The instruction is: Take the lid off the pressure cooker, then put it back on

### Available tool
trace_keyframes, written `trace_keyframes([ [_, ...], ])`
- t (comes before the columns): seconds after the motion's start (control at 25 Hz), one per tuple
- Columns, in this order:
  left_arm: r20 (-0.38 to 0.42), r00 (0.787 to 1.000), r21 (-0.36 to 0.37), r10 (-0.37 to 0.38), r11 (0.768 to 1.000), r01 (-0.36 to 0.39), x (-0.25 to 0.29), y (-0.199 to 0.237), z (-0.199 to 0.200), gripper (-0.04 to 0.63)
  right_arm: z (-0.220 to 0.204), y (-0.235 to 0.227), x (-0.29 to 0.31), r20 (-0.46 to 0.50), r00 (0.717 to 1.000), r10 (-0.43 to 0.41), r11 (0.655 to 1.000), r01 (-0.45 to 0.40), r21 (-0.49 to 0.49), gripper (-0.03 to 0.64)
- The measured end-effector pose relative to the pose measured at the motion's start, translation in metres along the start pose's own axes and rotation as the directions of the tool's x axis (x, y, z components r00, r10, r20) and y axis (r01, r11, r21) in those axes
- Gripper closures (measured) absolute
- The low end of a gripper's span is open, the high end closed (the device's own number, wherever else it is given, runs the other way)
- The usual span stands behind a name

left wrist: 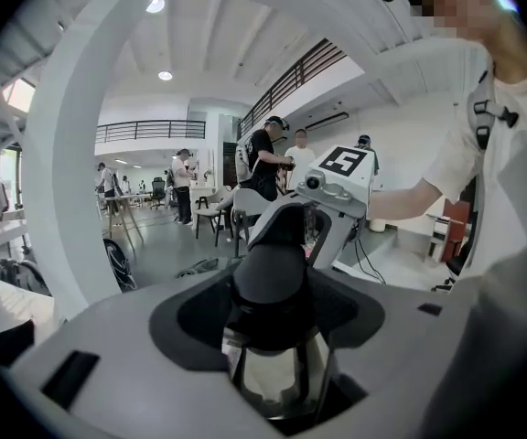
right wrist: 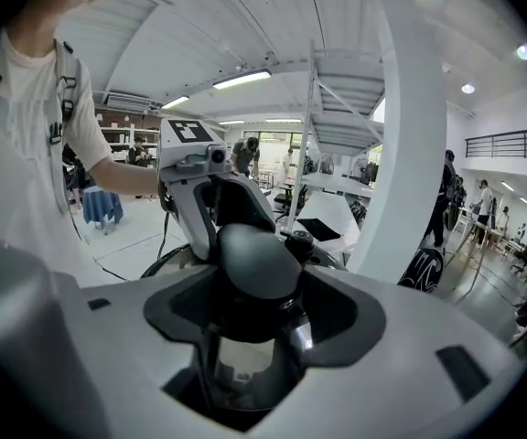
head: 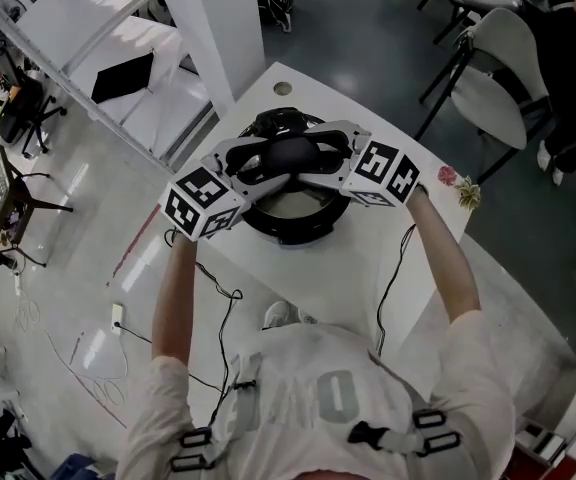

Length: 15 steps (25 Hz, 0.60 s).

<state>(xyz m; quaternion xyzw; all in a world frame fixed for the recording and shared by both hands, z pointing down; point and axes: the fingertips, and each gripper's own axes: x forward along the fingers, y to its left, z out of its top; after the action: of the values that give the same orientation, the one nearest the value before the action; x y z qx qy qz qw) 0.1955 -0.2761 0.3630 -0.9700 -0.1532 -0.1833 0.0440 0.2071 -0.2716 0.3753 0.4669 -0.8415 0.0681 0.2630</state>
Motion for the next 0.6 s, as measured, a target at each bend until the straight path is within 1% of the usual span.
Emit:
trace_keyframes([
  [0.12, 0.005, 1.0, 0.006, -0.01, 1.0, 0.01, -0.001, 0.0005, -0.0007, 0.334, 0.0009, 0.0006, 0.0013, 0.008, 1.0, 0.002, 1.0, -0.002, -0.006, 0.33],
  [0.36, 0.006, 1.0, 0.004, -0.021, 1.0, 0.021, -0.002, -0.0002, -0.0011, 0.336, 0.001, 0.0022, 0.0022, -0.006, 1.0, 0.028, 1.0, -0.028, -0.008, 0.328],
  [0.6, 0.0, 0.999, 0.01, -0.039, 0.999, 0.039, -0.0008, -0.0003, -0.0005, 0.336, 0.0004, 0.0017, 0.0011, -0.002, 1.0, 0.012, 1.0, -0.012, -0.008, 0.331],
])
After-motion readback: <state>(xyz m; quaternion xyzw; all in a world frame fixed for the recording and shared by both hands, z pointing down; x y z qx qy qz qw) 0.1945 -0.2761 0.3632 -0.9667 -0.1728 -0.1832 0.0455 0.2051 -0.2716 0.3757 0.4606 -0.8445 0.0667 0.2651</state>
